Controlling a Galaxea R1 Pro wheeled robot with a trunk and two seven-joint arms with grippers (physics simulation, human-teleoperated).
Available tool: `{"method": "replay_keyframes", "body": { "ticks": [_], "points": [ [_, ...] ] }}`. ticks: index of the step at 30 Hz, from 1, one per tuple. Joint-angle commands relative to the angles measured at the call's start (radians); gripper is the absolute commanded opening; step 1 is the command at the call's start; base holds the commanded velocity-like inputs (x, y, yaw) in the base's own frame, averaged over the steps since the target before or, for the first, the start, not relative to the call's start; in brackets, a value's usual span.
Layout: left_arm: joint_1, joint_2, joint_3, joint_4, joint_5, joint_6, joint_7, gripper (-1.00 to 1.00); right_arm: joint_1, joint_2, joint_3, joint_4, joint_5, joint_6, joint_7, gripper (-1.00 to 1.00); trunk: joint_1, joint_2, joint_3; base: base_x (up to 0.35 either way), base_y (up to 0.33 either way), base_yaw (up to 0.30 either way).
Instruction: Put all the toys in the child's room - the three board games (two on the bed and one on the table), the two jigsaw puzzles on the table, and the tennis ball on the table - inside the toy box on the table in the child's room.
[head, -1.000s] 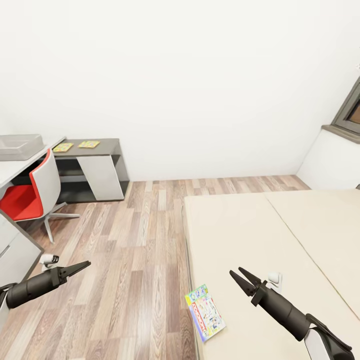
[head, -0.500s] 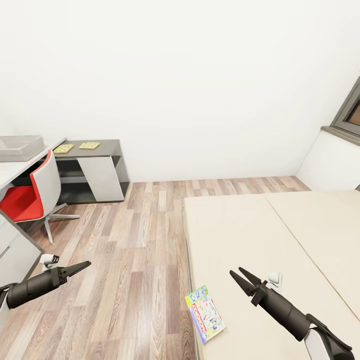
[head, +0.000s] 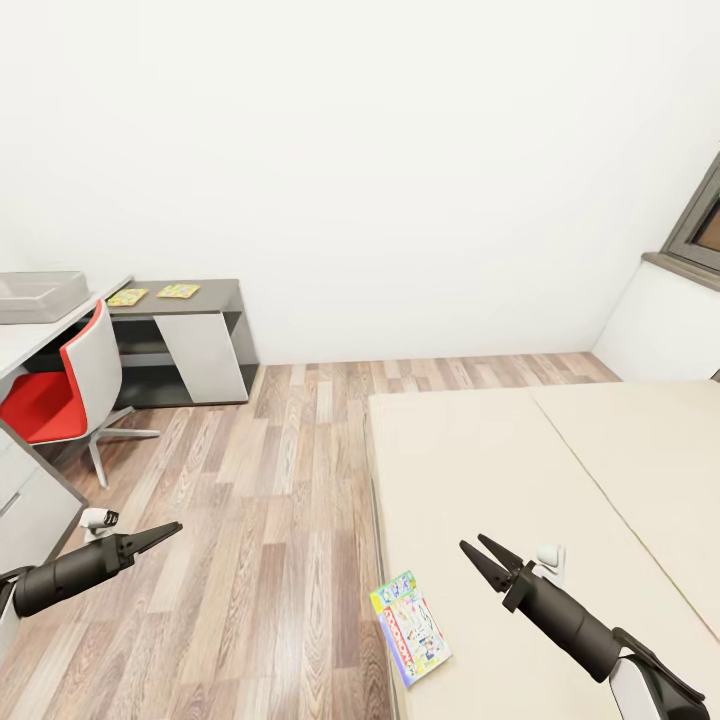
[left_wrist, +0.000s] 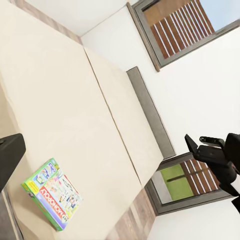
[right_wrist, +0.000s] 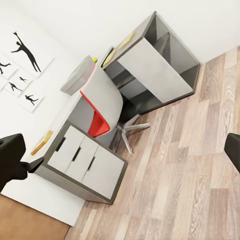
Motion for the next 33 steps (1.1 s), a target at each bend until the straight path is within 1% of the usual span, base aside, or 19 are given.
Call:
{"method": "replay_keyframes", "body": {
  "ticks": [1, 33],
  "points": [
    [-0.001, 0.0, 0.0, 0.0, -0.001, 0.011, -0.004, 1.0, -0.001, 0.0, 0.0, 0.0, -0.007, 0.008, 0.001, 1.0, 0.001, -0.002, -0.002, 0.0, 0.0, 0.0],
    [-0.001, 0.0, 0.0, 0.0, -0.001, 0.011, -0.004, 1.0, -0.001, 0.0, -0.005, 0.0, -0.008, 0.008, 0.001, 1.0, 0.001, -0.002, -0.002, 0.0, 0.004, 0.0]
  ]
}}
